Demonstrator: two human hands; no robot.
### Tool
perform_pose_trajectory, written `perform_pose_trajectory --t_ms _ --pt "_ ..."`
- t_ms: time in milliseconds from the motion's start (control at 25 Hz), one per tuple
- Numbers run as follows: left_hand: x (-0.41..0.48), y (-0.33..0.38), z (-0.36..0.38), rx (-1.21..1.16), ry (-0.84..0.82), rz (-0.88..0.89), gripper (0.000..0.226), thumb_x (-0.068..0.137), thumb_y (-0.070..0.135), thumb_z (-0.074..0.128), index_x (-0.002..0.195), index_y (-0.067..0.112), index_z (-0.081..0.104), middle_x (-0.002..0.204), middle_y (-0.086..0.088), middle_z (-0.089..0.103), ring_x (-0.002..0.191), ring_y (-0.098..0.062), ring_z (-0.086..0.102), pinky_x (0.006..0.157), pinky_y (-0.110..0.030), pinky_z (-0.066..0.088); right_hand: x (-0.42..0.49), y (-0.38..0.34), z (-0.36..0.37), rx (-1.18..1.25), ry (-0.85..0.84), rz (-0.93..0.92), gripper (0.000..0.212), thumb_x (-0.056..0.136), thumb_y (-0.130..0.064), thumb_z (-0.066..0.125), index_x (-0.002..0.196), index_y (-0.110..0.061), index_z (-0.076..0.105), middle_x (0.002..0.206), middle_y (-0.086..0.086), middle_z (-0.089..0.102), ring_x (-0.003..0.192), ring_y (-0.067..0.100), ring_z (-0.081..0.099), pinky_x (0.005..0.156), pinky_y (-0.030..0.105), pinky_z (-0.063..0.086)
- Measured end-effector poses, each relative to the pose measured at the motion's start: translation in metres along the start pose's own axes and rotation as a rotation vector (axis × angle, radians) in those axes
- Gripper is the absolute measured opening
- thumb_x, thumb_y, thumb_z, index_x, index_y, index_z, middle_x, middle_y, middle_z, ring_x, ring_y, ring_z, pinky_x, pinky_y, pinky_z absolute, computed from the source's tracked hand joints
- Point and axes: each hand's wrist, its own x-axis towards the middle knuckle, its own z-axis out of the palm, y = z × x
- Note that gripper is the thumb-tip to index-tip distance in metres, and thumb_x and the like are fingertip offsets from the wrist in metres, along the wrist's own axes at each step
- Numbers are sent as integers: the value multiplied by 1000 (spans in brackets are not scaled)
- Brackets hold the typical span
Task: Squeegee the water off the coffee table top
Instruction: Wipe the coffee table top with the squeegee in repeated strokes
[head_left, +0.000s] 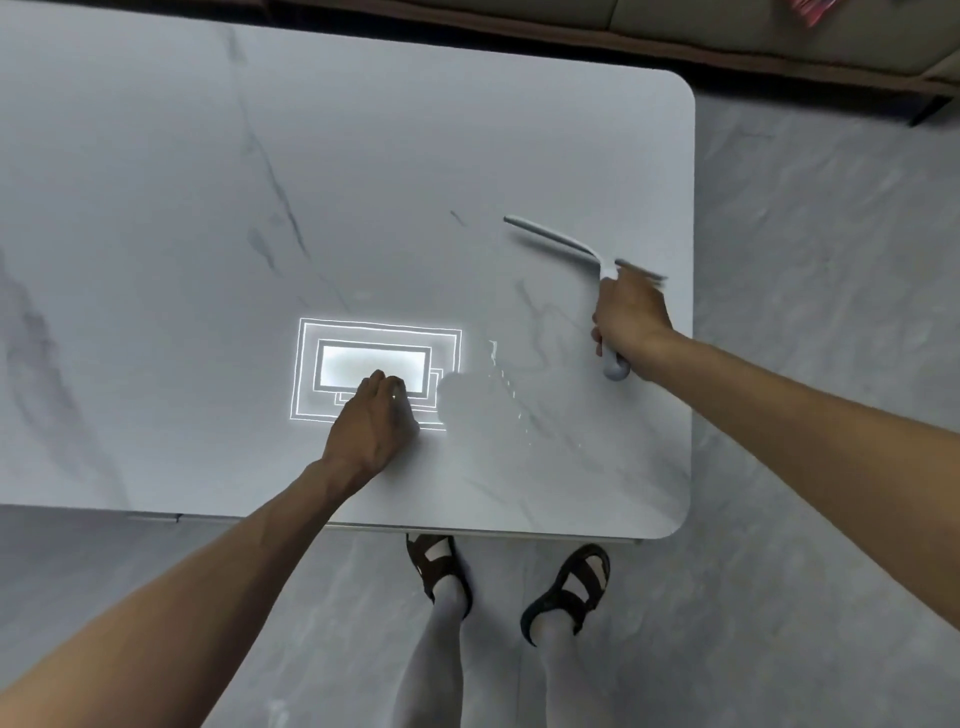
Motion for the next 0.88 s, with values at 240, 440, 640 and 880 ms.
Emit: perform_pose_trajectory --t_ms 240,440,640,880 --pt "-13 -28 -5 -8 39 19 40 91 -1 49 130 6 48 130 -15 55 115 -31 56 92 -34 45 -18 20 41 -253 -87 -104 23 97 -16 30 110 -8 47 104 26 62 87 39 65 71 43 55" --pt "-24 -32 -12 -23 150 -58 32 96 13 40 122 9 58 115 -12 67 104 -35 61 81 -35 45 -42 68 13 -403 -179 -296 24 99 -36 27 95 -22 45 73 8 55 53 19 45 47 27 31" --pt "-22 -41 -22 -95 262 -175 35 92 4 43 124 1 59 117 -19 66 109 -35 59 92 -38 47 -25 41 12 -704 -441 -769 33 100 -46 33 130 -38 43 91 -2 66 84 24 61 63 28 36" --pt "-17 -49 -14 34 153 -81 44 88 0 46 132 -2 45 124 -21 54 114 -37 48 99 -45 39 -30 16 104 -1039 -639 -1090 39 102 -41 31 141 -42 39 129 0 61 113 27 56 87 35 40"
